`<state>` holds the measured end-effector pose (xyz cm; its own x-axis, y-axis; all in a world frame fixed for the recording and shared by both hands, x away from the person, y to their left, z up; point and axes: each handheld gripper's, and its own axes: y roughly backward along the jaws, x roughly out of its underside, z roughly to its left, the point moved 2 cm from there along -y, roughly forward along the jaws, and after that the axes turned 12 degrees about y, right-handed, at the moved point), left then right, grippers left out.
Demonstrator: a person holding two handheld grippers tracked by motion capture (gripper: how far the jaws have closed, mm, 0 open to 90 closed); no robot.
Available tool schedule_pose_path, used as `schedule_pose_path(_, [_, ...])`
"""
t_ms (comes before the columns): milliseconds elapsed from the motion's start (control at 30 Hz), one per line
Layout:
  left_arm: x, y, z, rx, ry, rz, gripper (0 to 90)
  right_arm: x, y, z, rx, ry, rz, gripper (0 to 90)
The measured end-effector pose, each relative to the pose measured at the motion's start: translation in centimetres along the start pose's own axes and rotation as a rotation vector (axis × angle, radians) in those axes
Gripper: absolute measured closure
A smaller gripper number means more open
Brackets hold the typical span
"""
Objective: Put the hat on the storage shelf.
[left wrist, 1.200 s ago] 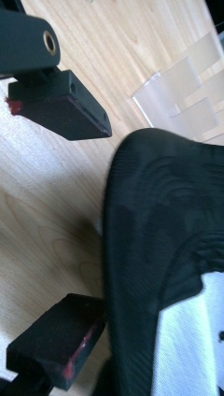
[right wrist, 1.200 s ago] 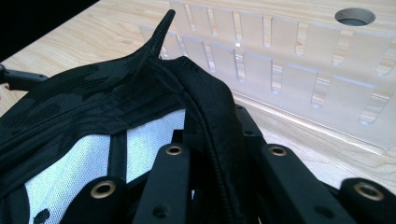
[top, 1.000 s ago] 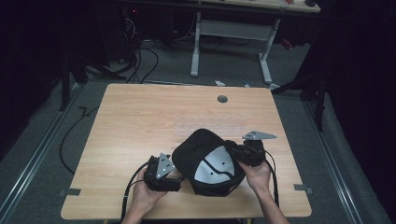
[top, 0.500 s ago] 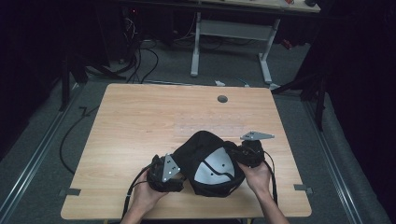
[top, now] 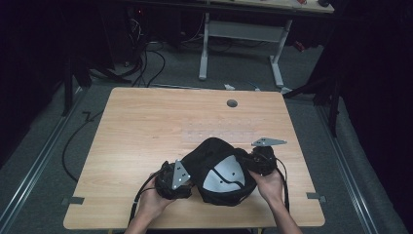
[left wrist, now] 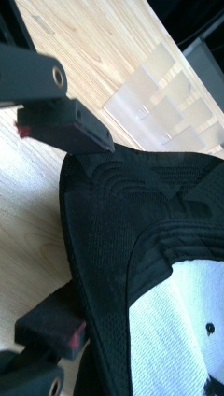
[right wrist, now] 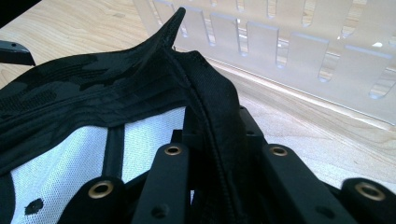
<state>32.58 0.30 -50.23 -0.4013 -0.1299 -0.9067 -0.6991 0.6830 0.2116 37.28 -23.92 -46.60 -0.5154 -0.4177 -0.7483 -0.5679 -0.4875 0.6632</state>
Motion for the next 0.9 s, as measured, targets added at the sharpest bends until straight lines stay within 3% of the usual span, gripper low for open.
schedule_pose_path(167, [0.6,-0.2,-0.2,0.012,-0.036,0.037,27.7,0.0,0.0,-0.2,-0.029,-0.016,-0.003,79.0])
schedule_pose_path(233, [0.8,-0.4,-0.7,0.031,-0.056,0.037,28.1,-0.1,-0.2,0.0,-0.093,-0.026,-0.011,79.2])
schedule_pose_path(267, [0.8,-0.5,-1.0,0.041,-0.057,0.030,30.2,-0.2,-0.5,0.4,-0.103,-0.019,-0.002,79.4])
schedule_pose_path(367, [0.6,-0.6,-1.1,0.035,-0.064,0.019,33.8,-0.4,-1.0,0.9,-0.085,0.001,0.009,79.4])
schedule_pose_path(633, [0.0,0.1,-1.0,0.034,-0.081,-0.019,49.1,-0.3,-0.9,0.7,-0.107,-0.025,-0.001,76.6])
schedule_pose_path(767, [-0.1,0.3,-0.8,0.037,-0.085,-0.009,55.0,-0.3,-0.7,0.6,-0.120,-0.033,-0.008,73.3])
schedule_pose_path(800, [-0.2,0.4,-0.7,0.036,-0.089,-0.011,62.8,-0.3,-0.6,0.5,-0.127,-0.036,-0.009,72.0])
schedule_pose_path(900, [-0.5,0.8,-0.7,0.048,-0.075,0.006,65.6,-0.3,-0.6,0.5,-0.139,-0.035,0.002,70.1])
